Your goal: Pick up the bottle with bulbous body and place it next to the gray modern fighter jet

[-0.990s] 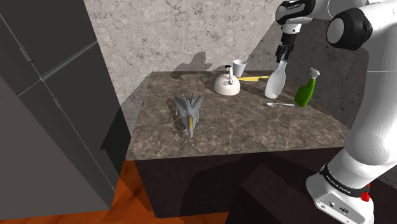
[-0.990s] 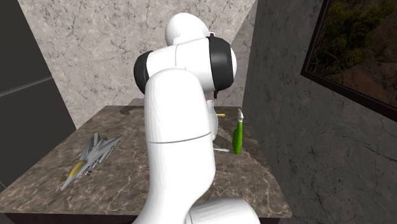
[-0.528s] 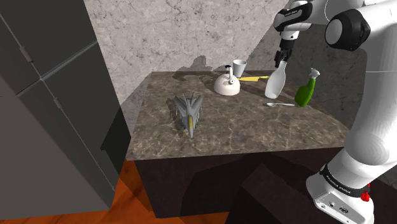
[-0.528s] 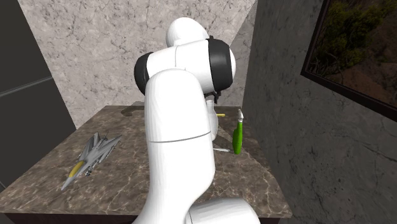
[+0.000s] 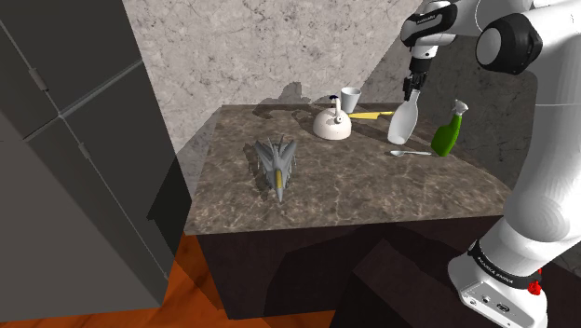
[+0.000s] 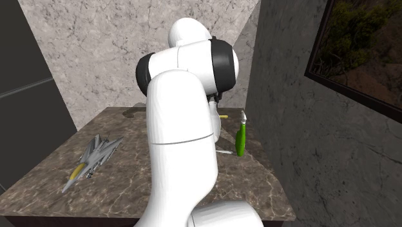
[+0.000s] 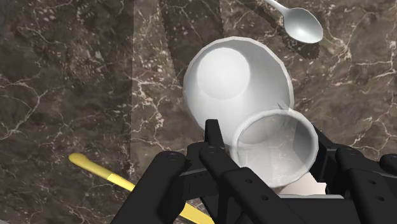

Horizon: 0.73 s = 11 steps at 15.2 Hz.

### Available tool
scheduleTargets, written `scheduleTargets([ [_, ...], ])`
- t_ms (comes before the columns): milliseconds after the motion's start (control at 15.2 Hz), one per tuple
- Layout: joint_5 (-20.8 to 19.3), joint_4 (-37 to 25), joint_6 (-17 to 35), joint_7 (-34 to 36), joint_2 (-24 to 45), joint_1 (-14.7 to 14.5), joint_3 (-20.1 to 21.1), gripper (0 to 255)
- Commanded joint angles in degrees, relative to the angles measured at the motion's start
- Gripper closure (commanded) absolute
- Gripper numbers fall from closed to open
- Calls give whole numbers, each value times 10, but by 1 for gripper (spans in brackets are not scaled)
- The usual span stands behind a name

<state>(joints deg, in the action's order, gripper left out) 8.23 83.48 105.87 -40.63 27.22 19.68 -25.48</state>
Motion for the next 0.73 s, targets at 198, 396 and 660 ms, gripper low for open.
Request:
scheduleTargets([
  [198, 0, 0, 0, 0, 0, 0, 0, 255],
  [396, 0, -1, 0, 0, 1, 0, 0, 255],
  [660, -2, -18, -21, 1, -3, 1, -1, 255],
])
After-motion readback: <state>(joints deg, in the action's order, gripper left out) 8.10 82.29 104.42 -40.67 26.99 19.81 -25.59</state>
